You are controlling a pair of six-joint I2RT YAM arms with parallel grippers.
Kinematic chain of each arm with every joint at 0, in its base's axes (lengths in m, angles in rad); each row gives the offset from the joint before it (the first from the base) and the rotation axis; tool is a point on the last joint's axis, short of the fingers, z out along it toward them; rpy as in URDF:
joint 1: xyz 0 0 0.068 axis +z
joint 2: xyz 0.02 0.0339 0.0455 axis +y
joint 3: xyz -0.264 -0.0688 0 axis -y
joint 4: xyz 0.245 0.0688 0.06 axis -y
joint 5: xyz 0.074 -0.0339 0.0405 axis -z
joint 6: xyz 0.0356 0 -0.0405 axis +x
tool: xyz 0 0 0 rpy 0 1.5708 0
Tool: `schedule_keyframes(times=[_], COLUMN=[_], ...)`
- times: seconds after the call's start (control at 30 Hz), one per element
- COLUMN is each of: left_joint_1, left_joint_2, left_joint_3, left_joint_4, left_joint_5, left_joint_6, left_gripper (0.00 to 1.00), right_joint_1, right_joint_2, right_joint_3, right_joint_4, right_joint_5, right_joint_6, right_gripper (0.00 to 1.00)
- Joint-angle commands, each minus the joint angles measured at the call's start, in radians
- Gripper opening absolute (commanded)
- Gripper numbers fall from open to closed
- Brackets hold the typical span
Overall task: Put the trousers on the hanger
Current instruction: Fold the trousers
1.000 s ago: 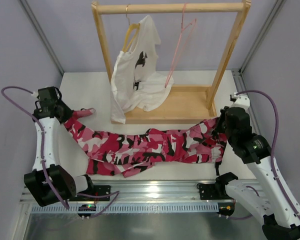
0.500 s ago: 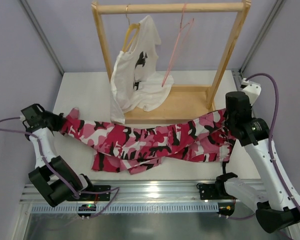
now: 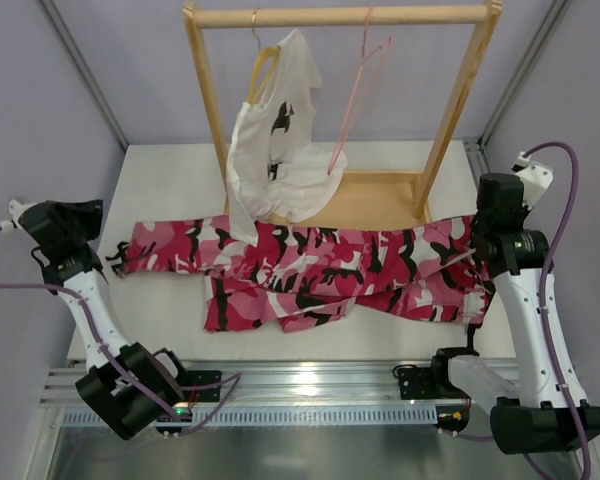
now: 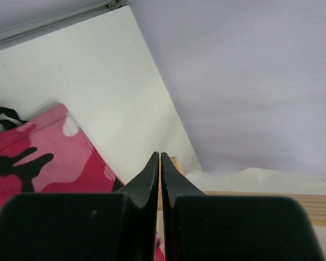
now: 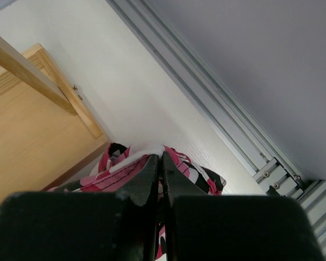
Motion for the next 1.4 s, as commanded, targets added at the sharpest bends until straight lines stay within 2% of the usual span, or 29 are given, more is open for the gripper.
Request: schedule_keyframes(times=[0.0,0.13,0.23,0.3,0.37,0.4,0.47,0.5,0.53,0.63,0.8,0.9,0.97,1.07,1.2,1.23,1.37], left_joint_1=[0.007,0.010,0.009,-0.002,-0.010,-0.028,-0.069,-0.127,-0.158,-0.237,-0.258,-0.258,-0.261,-0.272,-0.284,-0.292,-0.307], left_joint_2=[0.031,0.040,0.100,0.175,0.232,0.279,0.338,0.364,0.434,0.555,0.698,0.812,0.841,0.859,0.921,0.939,1.062], left_joint_3=[-0.075,-0.110,-0.048,-0.034,0.002,0.011,0.063,0.095,0.136,0.274,0.316,0.365,0.393,0.430,0.500,0.555,0.681], left_joint_4=[0.179,0.181,-0.002,-0.040,-0.115,-0.132,-0.208,-0.254,-0.299,-0.371,-0.325,-0.305,-0.328,-0.362,-0.383,-0.406,-0.515], left_joint_5=[0.012,-0.005,-0.011,0.000,-0.008,-0.020,-0.115,-0.176,-0.230,-0.313,-0.226,-0.134,-0.161,-0.267,-0.284,-0.349,-0.325], left_joint_6=[-0.063,-0.034,0.038,0.083,0.106,0.118,0.138,0.153,0.173,0.169,0.132,0.178,0.183,0.152,0.106,0.104,0.117], left_gripper=[0.01,0.00,0.00,0.03,0.12,0.27,0.47,0.57,0.59,0.61,0.57,0.59,0.61,0.69,0.73,0.74,0.75], right_joint_1=[-0.009,-0.014,-0.014,-0.014,-0.014,-0.014,-0.014,-0.014,-0.012,-0.014,-0.014,-0.012,-0.014,-0.014,-0.014,-0.014,-0.014], right_joint_2=[0.025,0.072,0.102,0.096,0.062,0.050,0.022,0.014,0.010,0.008,0.097,0.125,0.111,0.077,0.062,0.060,0.060], right_joint_3=[0.023,0.016,0.015,-0.008,-0.031,-0.052,-0.069,-0.085,-0.092,-0.115,-0.074,-0.042,-0.040,-0.059,-0.060,-0.062,-0.077], right_joint_4=[0.123,0.169,0.147,0.147,0.161,0.175,0.184,0.192,0.195,0.210,0.189,0.172,0.170,0.178,0.173,0.175,0.181], right_joint_5=[-0.015,-0.036,-0.038,-0.064,-0.096,-0.124,-0.151,-0.164,-0.185,-0.225,-0.219,-0.207,-0.190,-0.181,-0.210,-0.211,-0.204], right_joint_6=[-0.035,-0.058,-0.053,-0.042,-0.030,-0.026,-0.015,-0.013,-0.012,-0.018,-0.036,-0.033,-0.035,-0.029,-0.021,-0.022,-0.030], right_gripper=[0.04,0.04,0.04,0.04,0.04,0.04,0.04,0.04,0.04,0.04,0.04,0.04,0.04,0.04,0.04,0.04,0.04])
